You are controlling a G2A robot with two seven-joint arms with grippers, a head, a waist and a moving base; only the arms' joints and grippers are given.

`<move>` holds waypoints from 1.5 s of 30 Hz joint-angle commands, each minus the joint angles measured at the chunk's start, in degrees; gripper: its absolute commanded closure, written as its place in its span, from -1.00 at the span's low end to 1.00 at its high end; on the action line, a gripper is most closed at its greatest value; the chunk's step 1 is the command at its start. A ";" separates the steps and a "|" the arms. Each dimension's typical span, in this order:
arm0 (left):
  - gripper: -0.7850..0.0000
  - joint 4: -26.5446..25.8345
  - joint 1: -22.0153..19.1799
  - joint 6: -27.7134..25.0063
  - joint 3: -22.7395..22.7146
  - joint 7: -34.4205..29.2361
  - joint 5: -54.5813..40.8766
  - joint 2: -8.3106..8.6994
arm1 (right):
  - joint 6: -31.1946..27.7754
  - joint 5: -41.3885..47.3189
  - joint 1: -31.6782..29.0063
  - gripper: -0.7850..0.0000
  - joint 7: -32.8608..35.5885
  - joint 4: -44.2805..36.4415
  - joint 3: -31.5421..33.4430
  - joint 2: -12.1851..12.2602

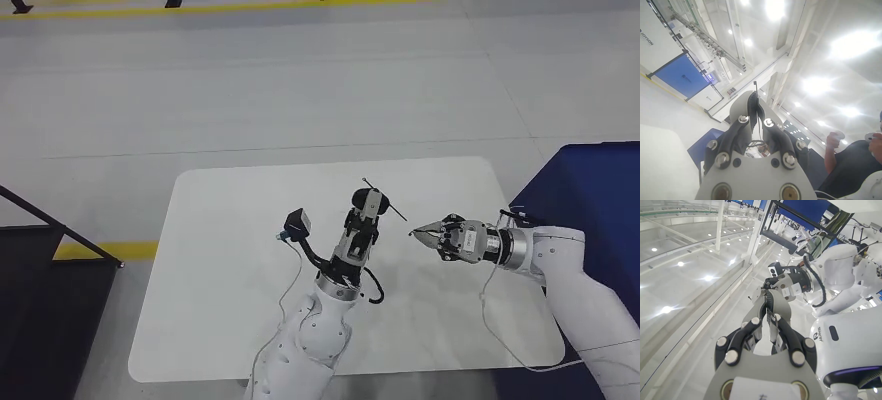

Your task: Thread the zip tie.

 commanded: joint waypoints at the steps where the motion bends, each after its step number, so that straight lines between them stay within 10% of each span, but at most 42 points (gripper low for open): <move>1: 1.00 -0.51 0.20 0.15 -0.33 0.82 1.24 0.07 | 0.00 2.31 -0.32 1.00 0.01 -1.97 -2.01 2.14; 16: 1.00 -1.66 1.64 -1.65 0.18 -0.08 4.61 0.51 | 0.00 10.07 -1.94 1.00 -0.01 -3.44 -4.38 4.80; 30: 1.00 0.30 2.44 -7.24 -0.70 0.16 6.59 1.43 | 0.00 23.94 0.91 1.00 0.00 -6.84 -13.74 12.91; 45: 1.00 -0.79 3.46 -8.31 0.87 -4.08 4.05 1.80 | 0.00 24.53 1.09 1.00 0.00 -6.86 -14.07 13.13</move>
